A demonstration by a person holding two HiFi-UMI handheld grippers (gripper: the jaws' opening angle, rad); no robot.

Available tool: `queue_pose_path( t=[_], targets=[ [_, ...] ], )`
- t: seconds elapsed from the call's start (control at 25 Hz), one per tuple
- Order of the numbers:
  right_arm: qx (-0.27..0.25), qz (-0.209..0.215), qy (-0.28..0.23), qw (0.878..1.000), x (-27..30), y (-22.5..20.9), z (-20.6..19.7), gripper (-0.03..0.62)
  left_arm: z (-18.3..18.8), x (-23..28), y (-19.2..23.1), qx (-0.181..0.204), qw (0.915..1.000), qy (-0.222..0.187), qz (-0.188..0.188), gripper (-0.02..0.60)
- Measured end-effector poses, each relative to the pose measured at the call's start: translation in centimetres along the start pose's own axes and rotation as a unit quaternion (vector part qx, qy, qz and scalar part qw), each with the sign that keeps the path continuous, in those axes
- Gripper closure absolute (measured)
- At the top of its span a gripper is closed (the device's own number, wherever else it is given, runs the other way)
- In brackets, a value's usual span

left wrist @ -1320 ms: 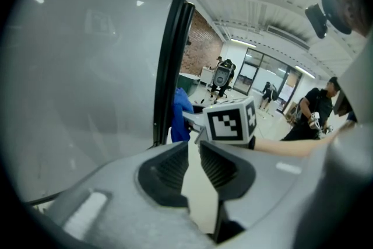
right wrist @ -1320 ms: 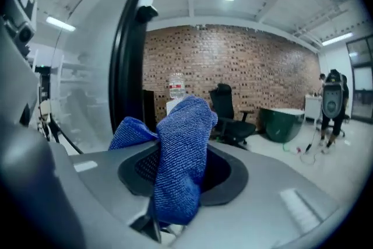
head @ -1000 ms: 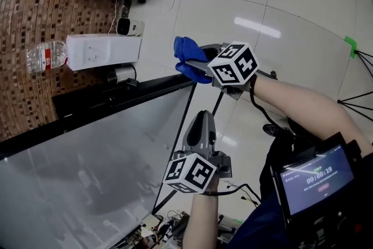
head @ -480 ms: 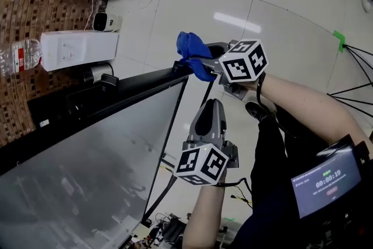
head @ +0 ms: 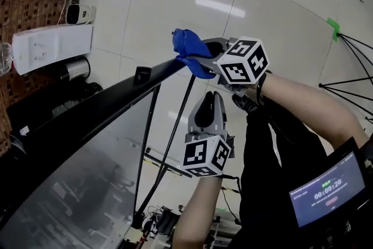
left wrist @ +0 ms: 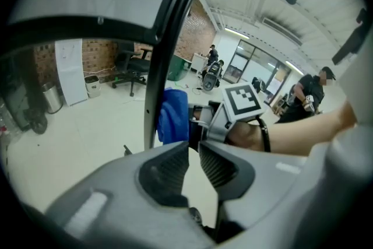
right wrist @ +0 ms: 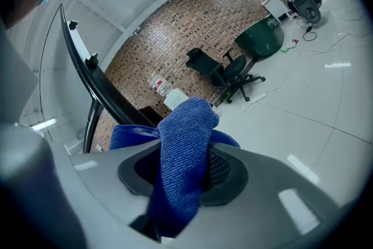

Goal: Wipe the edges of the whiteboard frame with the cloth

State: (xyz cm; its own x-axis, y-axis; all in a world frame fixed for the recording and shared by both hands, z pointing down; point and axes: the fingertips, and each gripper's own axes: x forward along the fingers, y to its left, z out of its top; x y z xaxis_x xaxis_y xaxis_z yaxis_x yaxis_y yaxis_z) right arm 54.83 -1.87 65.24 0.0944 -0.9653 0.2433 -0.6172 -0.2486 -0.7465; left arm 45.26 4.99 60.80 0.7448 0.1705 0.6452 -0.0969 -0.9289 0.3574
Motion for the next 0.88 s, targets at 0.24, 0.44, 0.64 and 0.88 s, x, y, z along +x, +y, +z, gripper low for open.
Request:
queue_pose_path(
  t=[0.24, 0.44, 0.64, 0.88],
  targets=[
    [0.021, 0.019, 0.000, 1.000, 1.0, -1.7, -1.5, 0.454, -1.7, 3.8, 1.3, -0.026, 0.9995, 0.000, 0.014, 0.517],
    [0.013, 0.053, -0.030, 0.998, 1.6, -1.7, 0.4, 0.453, -2.1, 5.5, 1.7, -0.027, 0.9993, -0.024, 0.009, 0.523],
    [-0.001, 0.083, -0.034, 0.996, 2.3, -1.1, 1.3, 0.453, -1.3, 5.2, 3.3, -0.046, 0.9977, -0.048, 0.011, 0.512],
    [0.040, 0.065, -0.008, 0.997, 4.2, -4.3, -1.8, 0.454, -3.6, 5.6, 4.5, -0.040, 0.9986, -0.034, 0.001, 0.512]
  ],
)
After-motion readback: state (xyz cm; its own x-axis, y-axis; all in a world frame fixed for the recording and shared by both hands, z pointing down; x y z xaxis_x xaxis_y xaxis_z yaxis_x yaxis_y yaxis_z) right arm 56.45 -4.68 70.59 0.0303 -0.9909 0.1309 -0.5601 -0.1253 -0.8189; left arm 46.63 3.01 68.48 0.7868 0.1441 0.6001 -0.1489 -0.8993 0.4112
